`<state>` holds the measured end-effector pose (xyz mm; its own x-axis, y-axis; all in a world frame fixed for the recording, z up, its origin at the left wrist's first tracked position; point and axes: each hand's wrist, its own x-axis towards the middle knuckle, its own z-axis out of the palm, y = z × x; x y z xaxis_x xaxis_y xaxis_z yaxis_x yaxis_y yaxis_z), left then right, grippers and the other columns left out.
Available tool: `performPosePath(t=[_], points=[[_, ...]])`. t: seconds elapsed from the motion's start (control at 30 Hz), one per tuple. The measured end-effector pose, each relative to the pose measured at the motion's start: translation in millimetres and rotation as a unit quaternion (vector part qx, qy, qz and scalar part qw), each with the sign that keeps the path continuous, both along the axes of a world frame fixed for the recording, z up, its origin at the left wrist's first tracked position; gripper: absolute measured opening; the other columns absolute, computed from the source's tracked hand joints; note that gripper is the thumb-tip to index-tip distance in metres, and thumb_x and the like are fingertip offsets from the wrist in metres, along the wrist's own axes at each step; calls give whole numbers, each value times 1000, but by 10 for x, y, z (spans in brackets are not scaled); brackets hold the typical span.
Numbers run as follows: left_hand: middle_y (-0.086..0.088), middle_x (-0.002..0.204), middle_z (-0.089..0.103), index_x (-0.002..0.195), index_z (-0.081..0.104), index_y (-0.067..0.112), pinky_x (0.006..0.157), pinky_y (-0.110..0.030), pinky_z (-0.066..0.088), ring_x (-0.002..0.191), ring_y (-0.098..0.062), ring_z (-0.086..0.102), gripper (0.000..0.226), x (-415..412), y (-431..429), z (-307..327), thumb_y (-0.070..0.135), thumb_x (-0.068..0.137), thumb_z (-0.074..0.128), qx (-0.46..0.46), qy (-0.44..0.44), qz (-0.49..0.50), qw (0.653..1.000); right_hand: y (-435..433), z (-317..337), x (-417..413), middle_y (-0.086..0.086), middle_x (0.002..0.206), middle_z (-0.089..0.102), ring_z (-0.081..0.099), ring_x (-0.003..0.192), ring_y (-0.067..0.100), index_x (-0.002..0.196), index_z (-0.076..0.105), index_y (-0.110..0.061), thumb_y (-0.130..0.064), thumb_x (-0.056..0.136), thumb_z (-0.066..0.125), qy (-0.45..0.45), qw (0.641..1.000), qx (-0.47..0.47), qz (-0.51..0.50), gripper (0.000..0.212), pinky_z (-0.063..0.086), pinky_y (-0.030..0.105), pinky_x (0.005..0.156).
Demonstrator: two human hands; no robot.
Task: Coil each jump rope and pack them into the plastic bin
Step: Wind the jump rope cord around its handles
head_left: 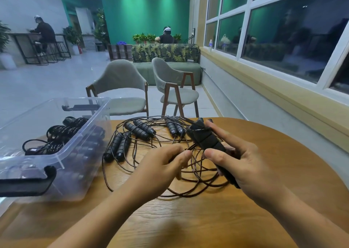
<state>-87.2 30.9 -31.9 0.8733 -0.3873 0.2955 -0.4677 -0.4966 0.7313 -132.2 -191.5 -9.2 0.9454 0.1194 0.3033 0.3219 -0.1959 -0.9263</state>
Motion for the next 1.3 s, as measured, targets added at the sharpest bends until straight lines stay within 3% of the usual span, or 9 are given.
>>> performPosePath(t=[0.17,0.33,0.43,0.6,0.77,0.87,1.1,1.2,1.3], points=[[21,71,64,92,69,35,56,-16,40,62,-2,57,23,-21,11,29,45,105,53,39,-32,3,999,-33,-20,51,-19,80,74,66,70,1,144,58,-58,-34,90,74,-13,999,-18,-31,61,50,14,68],[7,62,60,84,63,29,52,-26,38,62,-12,57,32,-61,0,38,52,103,54,123,-101,18,987,-51,-77,83,-32,114,75,69,109,-7,143,55,-64,-39,94,77,-4,995,-90,-46,59,52,26,95],[3,60,58,78,62,24,51,-31,39,59,-16,55,40,-81,20,63,57,100,56,111,-105,2,988,-77,-94,116,-39,124,69,62,120,-14,142,56,-65,-45,92,78,3,990,-128,-59,58,49,25,102],[5,62,58,78,62,25,52,-25,36,63,-16,56,36,-113,22,69,52,101,61,117,-124,-28,985,-132,-78,179,-33,123,72,66,112,-10,137,50,-76,-54,93,74,50,978,-202,-30,54,51,25,99],[13,71,62,86,70,28,57,-21,41,74,-12,59,29,-155,27,72,55,97,64,152,-139,-55,977,-168,-86,190,-38,117,69,66,96,-13,139,48,-77,-62,95,70,126,943,-304,53,52,49,18,83],[14,76,63,88,72,29,60,-20,43,76,-9,58,32,-175,9,78,60,92,66,162,-149,-92,971,-202,-63,172,-15,95,78,62,69,1,138,56,-70,-54,96,74,202,929,-284,125,49,51,25,68],[5,74,63,76,70,22,55,-21,38,69,-15,56,34,-232,8,201,50,75,89,111,-64,-176,976,-227,95,90,10,103,74,53,76,31,133,72,-42,-39,102,73,313,848,-240,354,32,39,37,61],[7,68,58,75,67,15,57,-25,34,63,-7,48,34,-214,37,213,36,75,93,49,48,-196,978,-227,82,95,16,101,70,54,73,29,136,71,-21,-27,103,69,301,835,-183,424,34,38,38,59],[9,69,57,77,64,16,61,-21,37,66,-6,50,33,-177,52,164,42,83,83,-24,112,-213,970,-225,85,81,23,92,68,56,64,21,144,66,-18,-19,100,65,293,840,-119,442,43,38,31,51]])
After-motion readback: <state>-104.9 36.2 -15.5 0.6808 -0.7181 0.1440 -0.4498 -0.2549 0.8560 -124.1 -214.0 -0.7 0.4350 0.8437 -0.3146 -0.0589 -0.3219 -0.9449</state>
